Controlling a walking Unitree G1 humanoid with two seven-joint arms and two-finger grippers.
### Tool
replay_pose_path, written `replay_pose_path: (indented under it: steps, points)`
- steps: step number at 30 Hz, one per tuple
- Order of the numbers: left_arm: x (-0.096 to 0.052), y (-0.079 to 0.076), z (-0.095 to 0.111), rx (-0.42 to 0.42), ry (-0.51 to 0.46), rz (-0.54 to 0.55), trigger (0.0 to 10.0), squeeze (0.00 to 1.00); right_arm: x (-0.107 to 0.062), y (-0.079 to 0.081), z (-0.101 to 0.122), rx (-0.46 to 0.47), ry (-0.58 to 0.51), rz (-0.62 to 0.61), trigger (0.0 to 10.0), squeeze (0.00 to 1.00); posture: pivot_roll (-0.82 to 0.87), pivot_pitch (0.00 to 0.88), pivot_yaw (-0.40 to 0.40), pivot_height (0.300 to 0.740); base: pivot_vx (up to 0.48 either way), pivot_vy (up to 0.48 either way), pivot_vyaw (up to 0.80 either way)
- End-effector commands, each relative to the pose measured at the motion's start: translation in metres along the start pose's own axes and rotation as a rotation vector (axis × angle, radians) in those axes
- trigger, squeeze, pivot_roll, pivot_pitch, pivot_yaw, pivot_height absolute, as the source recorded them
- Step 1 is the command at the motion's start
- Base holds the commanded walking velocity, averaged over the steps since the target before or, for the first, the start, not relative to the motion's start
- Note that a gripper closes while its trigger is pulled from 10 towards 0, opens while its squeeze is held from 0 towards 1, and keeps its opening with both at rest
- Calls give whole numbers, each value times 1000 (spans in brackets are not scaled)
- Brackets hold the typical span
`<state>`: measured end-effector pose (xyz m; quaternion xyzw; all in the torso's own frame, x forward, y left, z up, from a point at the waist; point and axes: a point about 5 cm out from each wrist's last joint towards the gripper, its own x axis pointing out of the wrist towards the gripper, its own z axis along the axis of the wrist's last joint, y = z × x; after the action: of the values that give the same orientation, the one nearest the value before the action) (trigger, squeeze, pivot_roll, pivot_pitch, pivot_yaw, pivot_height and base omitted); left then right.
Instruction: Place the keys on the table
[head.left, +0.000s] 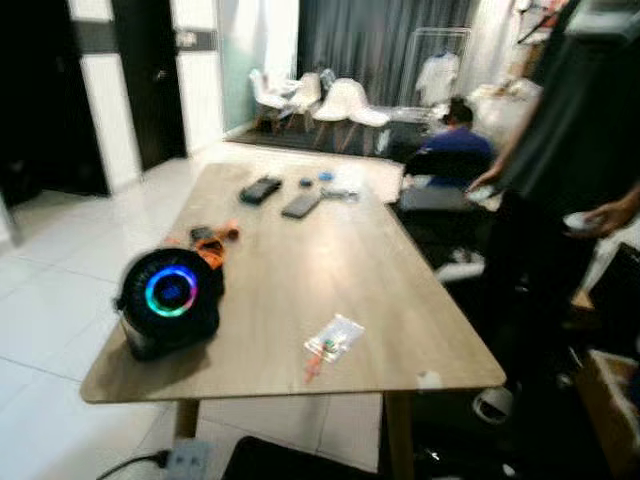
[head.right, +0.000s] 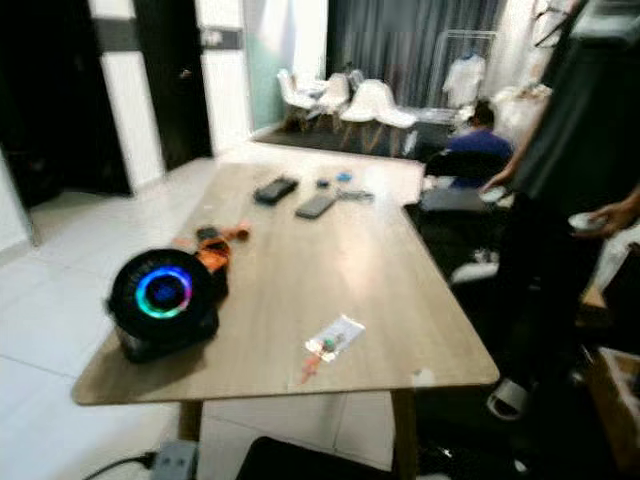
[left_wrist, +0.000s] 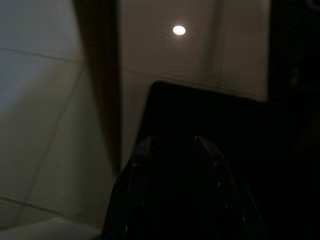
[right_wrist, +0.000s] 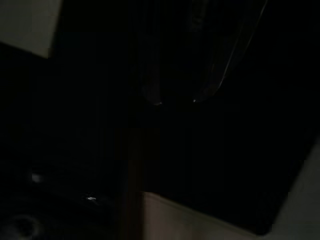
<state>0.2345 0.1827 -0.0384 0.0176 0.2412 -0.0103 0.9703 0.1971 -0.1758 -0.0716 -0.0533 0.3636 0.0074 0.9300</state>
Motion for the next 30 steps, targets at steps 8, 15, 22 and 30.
replay_pose_path:
  steps: [8, 15, 22, 30]
  points:
    - [0, -3, 0, -9, -1, -14, 10000, 0, -3, -12, -9, -11, 32, -27, 10000, 0, 13, 29, -12, 740, 0, 0, 0]
    - [-1, -1, 0, -15, -5, -16, 10000, 0, -3, -11, -9, -11, 33, -25, 10000, 0, 11, 28, -11, 740, 0, 0, 0]
    - [-8, 2, -1, 83, -57, -148, 10000, 0, -8, -18, -19, -48, 63, -20, 10000, 0, 6, 30, -8, 740, 0, 0, 0]
    - [-24, 8, -2, 162, -147, -303, 10000, 0, -19, -47, -35, -44, 86, -99, 10000, 0, 2, 34, -4, 740, 0, 0, 0]
